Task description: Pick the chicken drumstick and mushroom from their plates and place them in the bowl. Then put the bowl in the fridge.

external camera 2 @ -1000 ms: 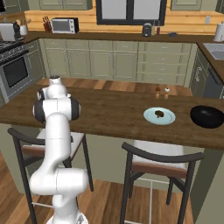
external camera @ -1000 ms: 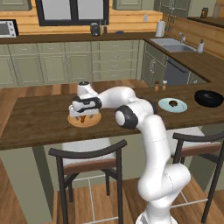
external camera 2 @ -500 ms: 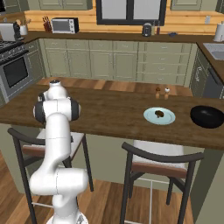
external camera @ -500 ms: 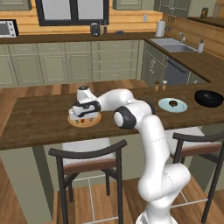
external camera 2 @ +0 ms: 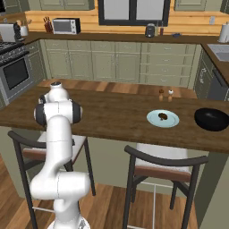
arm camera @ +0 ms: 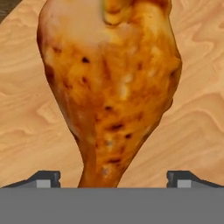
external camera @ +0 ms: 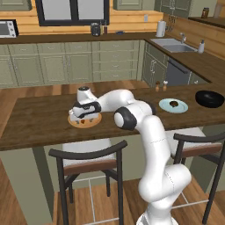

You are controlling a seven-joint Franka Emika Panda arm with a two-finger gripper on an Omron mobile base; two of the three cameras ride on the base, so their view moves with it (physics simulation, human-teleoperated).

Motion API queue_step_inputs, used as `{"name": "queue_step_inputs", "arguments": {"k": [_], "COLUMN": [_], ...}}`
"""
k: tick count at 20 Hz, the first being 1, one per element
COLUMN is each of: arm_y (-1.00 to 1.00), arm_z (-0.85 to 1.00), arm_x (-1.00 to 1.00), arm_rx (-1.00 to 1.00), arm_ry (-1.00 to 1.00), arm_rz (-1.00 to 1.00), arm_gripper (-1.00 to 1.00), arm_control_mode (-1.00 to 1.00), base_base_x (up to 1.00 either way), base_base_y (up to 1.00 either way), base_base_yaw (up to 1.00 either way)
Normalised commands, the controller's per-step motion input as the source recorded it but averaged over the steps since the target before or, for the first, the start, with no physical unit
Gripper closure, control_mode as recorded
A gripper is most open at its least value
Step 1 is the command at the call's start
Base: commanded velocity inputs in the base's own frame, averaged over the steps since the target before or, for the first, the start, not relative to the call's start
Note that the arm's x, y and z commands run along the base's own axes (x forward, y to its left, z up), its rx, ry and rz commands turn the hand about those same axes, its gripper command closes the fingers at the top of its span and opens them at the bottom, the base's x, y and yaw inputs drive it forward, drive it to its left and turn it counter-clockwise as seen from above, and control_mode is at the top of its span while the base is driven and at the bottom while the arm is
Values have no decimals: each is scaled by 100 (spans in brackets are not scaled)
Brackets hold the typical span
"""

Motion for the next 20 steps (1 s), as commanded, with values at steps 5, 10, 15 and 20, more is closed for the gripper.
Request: {"name": "queue_step_inputs", "arguments": {"k": [5, 10, 15, 20], "arm_y": [-21, -26, -33, -22], "arm_z": [-39, -47, -7, 46], "arm_x": [0, 0, -15, -55], "arm_rx": [3, 6, 4, 0], "arm_ry": [-3, 0, -8, -18], "arm_rz": [0, 0, 4, 8], "arm_gripper": [100, 100, 100, 100], "arm_control_mode": [-100, -100, -100, -100], "base_base_x": [0, 0, 0, 0], "base_base_y": [0, 0, 0, 0], "base_base_yaw": [0, 0, 0, 0]}}
